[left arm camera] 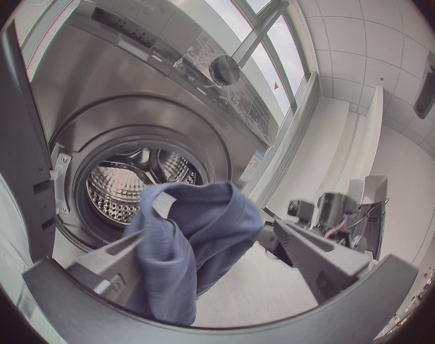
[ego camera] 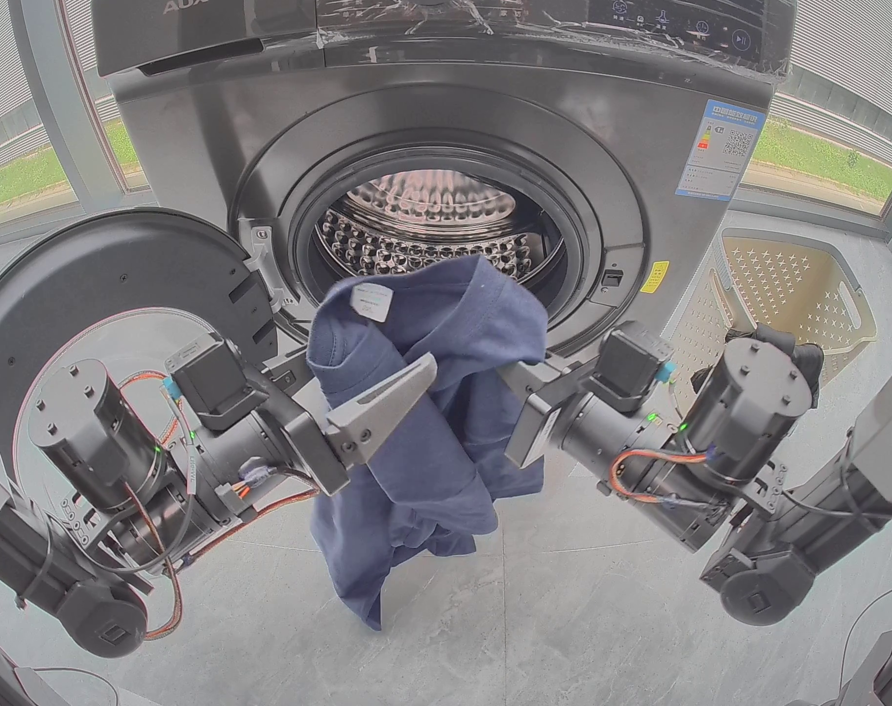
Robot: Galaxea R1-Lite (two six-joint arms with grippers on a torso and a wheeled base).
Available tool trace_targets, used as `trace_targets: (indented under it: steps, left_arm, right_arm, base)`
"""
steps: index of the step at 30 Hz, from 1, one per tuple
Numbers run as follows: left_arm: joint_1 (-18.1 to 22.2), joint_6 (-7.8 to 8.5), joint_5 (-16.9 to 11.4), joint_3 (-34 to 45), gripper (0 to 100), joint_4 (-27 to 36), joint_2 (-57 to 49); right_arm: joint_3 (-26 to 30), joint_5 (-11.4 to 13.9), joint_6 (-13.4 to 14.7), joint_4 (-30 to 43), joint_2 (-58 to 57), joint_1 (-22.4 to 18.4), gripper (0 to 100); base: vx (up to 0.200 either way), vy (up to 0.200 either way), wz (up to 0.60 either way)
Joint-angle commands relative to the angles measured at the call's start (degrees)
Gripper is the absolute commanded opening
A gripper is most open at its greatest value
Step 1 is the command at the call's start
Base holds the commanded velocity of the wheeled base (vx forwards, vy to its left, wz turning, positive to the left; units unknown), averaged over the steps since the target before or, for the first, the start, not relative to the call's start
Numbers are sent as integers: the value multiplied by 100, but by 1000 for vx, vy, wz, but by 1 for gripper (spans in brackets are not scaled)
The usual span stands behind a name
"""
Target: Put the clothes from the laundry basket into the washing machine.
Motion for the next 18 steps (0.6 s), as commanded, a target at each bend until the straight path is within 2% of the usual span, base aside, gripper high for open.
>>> trace_targets:
  steps: [1,11,15,18]
  left_arm:
    - [24,-15,39,63,100,5,348]
    - [7,47,39,687,100,5,682]
    - [24,196,39,652,100,5,1034]
    - [15,214,21,652,100,5,1210]
  right_arm:
    - [96,-10,1,12,-631,-68,0]
    - [166,-72,-34,47,-965,-121,0]
    - [175,-81,-34,47,-974,-130,0]
    - [166,-177,-43,73,-957,-218,0]
  base:
    - [0,0,0]
    - [0,0,0]
    - [0,0,0]
    - [0,0,0]
